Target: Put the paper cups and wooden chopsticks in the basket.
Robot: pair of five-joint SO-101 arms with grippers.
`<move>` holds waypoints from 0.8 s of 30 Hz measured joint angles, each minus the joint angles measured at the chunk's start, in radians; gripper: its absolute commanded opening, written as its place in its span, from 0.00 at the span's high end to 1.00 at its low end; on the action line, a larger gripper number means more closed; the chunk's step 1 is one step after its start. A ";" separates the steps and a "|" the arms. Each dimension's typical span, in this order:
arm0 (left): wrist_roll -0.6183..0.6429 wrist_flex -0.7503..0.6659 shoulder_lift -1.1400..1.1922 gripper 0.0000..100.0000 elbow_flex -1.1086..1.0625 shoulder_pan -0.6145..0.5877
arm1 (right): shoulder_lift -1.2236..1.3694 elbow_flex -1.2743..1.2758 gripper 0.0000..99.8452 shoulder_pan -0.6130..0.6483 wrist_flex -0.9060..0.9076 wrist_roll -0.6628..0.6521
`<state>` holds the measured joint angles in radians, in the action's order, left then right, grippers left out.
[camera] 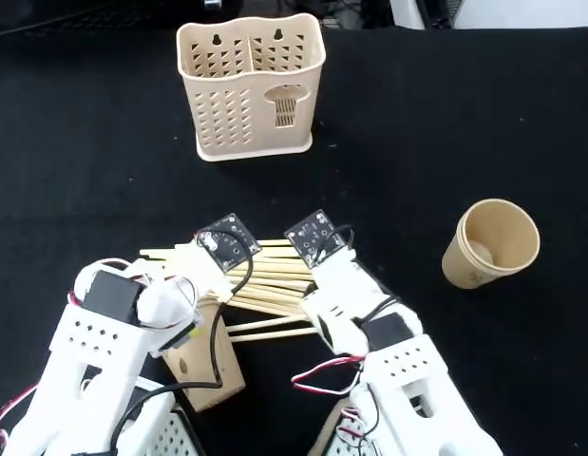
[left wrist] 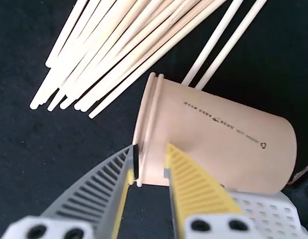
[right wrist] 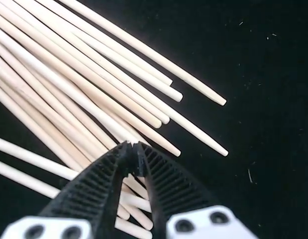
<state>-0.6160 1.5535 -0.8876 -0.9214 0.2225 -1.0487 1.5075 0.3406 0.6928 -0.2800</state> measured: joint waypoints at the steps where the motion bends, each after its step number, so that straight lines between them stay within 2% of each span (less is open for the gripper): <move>1: 0.000 0.000 -0.002 0.89 0.000 0.000 | 0.000 0.000 0.99 0.000 -0.002 0.000; 9: 0.000 0.018 -0.002 0.93 0.009 0.000 | 0.000 0.025 0.99 0.000 -0.041 0.000; 13: 0.000 0.089 0.006 0.93 0.087 0.000 | 0.000 0.025 0.99 0.000 -0.041 0.000; 18: 0.000 0.109 0.014 0.92 0.169 -0.002 | 0.000 0.025 0.99 0.000 -0.041 0.000; 20: 0.000 0.117 0.014 0.87 0.170 -0.002 | 0.000 0.025 0.99 0.000 -0.041 0.000; 24: 0.000 0.117 0.014 0.72 0.169 -0.002 | 0.000 0.025 0.99 0.000 -0.041 0.000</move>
<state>-0.6160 1.6701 -0.8738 -0.7526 0.2209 -1.0487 1.5321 0.3406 0.6513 -0.2800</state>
